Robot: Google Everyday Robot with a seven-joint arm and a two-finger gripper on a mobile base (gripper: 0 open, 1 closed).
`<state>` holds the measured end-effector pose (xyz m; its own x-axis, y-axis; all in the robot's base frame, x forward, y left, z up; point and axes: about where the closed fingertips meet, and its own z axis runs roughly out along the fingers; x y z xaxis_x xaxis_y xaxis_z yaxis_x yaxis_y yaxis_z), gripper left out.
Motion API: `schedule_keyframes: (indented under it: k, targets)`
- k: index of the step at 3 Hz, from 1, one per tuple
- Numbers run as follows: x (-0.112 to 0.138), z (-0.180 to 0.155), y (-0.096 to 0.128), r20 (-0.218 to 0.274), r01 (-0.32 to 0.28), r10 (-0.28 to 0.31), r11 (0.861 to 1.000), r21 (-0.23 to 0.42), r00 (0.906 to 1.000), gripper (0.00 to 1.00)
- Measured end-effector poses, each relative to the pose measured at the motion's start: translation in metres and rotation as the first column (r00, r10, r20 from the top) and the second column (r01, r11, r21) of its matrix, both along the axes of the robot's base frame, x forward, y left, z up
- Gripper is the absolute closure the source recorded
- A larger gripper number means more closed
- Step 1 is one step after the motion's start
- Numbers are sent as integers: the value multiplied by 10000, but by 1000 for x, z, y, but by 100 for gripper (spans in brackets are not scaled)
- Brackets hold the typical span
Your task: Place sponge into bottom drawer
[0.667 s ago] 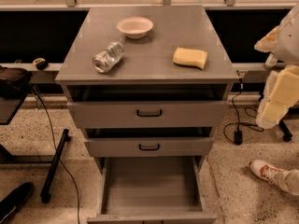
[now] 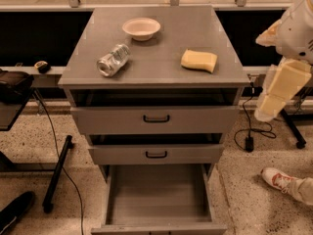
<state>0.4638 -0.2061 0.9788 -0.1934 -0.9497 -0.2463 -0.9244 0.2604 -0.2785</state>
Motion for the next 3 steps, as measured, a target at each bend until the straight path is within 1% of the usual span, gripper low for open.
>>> schedule_keyframes:
  k: [1, 2, 3]
  targets:
    - [40, -3, 10, 395, -125, 104, 9985, 533, 9992, 0]
    - [83, -4, 19, 614, -246, 196, 9964, 813, 9979, 0]
    - [130, -4, 30, 690, -311, 237, 9935, 1097, 9973, 0]
